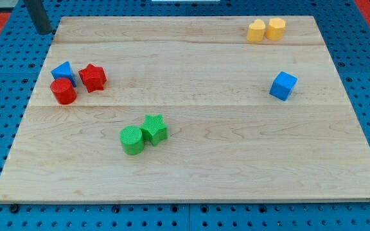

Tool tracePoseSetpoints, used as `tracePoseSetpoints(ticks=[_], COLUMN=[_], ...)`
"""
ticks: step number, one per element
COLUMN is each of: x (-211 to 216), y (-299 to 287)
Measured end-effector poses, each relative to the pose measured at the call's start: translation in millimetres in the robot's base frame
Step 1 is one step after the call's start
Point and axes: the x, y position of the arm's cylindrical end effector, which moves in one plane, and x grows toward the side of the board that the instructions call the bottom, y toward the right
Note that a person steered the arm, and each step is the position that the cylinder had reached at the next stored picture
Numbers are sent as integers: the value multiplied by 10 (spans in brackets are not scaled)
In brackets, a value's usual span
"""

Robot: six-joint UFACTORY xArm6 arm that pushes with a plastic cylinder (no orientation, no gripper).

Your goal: Move the triangle diagonal to the red star

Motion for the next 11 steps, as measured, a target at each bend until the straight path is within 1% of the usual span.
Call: tracePoseSetpoints(ticks=[1,2,4,5,6,7,8,9,10,11], x=[378,1110,1518,1569,1338,1041,972,814,643,667], y=[8,1,197,654,984,1002,628,414,1052,1548])
